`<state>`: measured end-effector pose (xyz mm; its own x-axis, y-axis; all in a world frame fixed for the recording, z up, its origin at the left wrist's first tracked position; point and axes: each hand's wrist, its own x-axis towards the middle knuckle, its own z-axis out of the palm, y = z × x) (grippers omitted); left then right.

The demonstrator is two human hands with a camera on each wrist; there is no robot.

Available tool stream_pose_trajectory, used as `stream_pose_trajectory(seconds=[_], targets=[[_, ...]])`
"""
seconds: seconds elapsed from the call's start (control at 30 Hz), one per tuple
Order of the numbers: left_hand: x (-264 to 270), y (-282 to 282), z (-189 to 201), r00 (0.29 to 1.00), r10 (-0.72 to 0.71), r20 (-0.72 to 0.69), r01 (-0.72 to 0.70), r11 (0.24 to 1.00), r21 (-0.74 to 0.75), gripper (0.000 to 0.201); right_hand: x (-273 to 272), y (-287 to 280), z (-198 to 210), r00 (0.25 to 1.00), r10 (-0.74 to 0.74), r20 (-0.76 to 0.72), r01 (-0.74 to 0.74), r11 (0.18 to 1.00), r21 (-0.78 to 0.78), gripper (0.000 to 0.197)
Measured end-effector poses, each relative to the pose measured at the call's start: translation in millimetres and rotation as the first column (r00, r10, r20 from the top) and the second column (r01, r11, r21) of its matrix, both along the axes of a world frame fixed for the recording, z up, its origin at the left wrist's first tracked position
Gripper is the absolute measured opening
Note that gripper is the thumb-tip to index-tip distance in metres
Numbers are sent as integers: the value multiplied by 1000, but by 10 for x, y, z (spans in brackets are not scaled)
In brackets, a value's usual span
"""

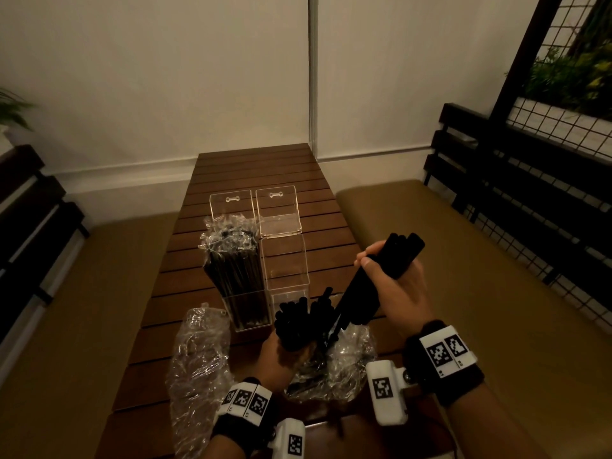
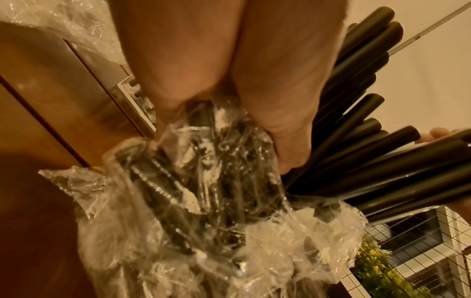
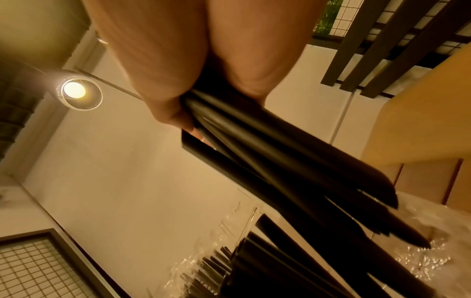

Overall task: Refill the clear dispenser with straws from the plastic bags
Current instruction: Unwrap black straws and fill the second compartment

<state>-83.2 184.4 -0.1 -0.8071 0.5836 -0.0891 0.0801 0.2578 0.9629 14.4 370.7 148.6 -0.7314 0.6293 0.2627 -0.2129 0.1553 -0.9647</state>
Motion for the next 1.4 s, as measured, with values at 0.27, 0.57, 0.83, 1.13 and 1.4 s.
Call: stream_pose_trajectory(seconds=[0.27, 0.57, 0.83, 1.13, 1.4], targets=[[-6, -9, -5, 1000, -15, -6, 15, 999, -35, 36, -34, -49, -145, 999, -37, 2, 37, 993, -112, 10], [-4, 9, 31, 996, -16, -91, 12, 999, -50, 31, -105, -320, -514, 988, 15, 153, -26, 997, 67, 25], [20, 18, 40, 998, -13, -68, 12, 1000, -7, 36, -139, -313, -569, 983, 35, 178, -60, 989, 134, 22], [6, 34, 45, 997, -44, -71, 40, 998, -52, 29, -143, -265, -577, 984, 19, 178, -30, 998, 60, 23], [-24, 13, -6, 997, -56, -59, 52, 996, -74, 28, -152, -204, -635, 984, -18, 179, 29, 998, -61, 26]])
